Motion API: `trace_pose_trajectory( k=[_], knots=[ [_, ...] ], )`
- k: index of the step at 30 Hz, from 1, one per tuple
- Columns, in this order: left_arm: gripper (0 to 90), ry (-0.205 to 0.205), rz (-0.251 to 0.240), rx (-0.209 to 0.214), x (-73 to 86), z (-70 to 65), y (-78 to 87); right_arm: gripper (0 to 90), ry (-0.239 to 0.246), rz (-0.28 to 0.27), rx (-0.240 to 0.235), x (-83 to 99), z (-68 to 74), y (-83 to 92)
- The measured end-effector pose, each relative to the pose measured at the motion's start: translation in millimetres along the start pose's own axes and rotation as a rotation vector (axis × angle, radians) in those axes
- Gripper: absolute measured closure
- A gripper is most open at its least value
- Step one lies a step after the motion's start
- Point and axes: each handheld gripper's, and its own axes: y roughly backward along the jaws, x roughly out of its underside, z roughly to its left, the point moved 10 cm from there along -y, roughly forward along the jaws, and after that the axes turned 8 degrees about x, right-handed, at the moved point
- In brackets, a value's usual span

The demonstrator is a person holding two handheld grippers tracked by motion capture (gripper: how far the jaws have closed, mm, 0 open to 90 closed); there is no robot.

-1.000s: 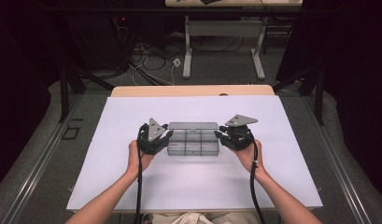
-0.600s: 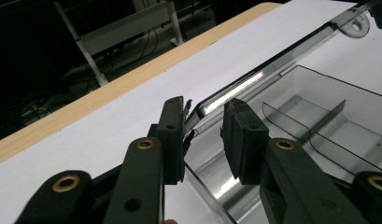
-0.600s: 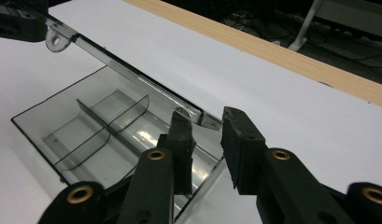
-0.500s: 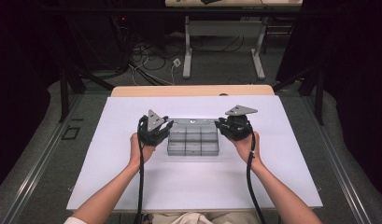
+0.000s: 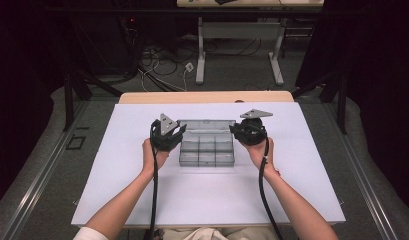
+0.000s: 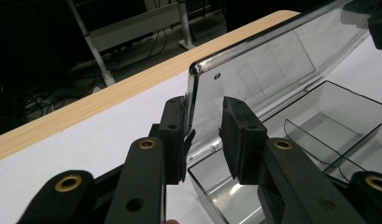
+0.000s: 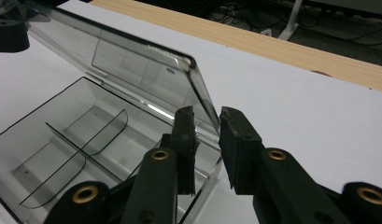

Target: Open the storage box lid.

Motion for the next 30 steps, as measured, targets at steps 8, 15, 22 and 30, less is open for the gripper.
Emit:
trace_pose_trajectory(
  k=[8,15,22,30],
  knots=[
    [70.0,-0.014,0.029,-0.014,2.5,4.3,-8.2,76.1,-0.018,0.012,0.019,2.0,-2.0,-9.8],
    [70.0,-0.013,0.056,-0.018,7.1,8.1,-16.5,77.1,-0.026,0.034,0.035,6.9,-4.5,-19.4],
    [69.9,-0.011,0.081,-0.026,11.3,10.6,-22.8,76.9,-0.043,0.058,0.041,10.9,-6.5,-27.6],
    [69.5,-0.011,0.100,-0.036,14.9,11.9,-28.5,76.8,-0.093,0.088,0.036,17.4,-8.2,-35.9]
  ],
)
